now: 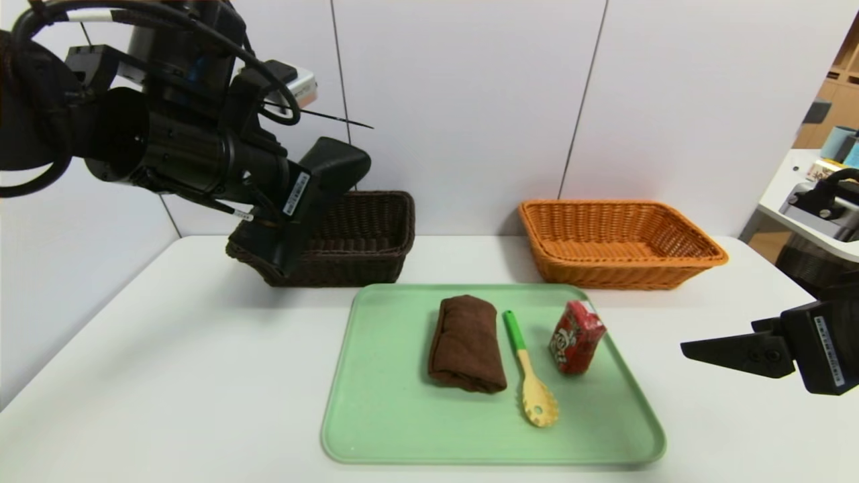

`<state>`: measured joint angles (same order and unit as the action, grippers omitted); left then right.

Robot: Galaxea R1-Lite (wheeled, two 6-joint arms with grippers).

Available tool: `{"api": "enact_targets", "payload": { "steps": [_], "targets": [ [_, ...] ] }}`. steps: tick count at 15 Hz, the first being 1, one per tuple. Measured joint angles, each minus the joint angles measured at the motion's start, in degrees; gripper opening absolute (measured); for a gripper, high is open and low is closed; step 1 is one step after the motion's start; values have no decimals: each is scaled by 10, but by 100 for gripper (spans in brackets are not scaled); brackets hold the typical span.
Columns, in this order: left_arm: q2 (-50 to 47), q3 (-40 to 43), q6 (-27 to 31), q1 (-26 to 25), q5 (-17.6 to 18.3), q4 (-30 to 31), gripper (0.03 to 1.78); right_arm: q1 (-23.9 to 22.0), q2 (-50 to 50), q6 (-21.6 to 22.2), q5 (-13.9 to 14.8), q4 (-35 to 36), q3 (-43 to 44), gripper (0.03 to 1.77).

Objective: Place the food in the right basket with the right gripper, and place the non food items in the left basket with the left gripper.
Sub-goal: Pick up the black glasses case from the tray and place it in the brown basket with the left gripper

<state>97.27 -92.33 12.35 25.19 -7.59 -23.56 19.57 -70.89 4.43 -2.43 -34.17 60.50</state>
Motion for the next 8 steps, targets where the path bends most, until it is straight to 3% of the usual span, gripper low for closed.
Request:
{"api": "enact_targets", "payload": {
  "steps": [8],
  "targets": [
    [130,-130,218,-118,180,-4,57,0,24,-1,3,-1,-2,170]
  ]
}}
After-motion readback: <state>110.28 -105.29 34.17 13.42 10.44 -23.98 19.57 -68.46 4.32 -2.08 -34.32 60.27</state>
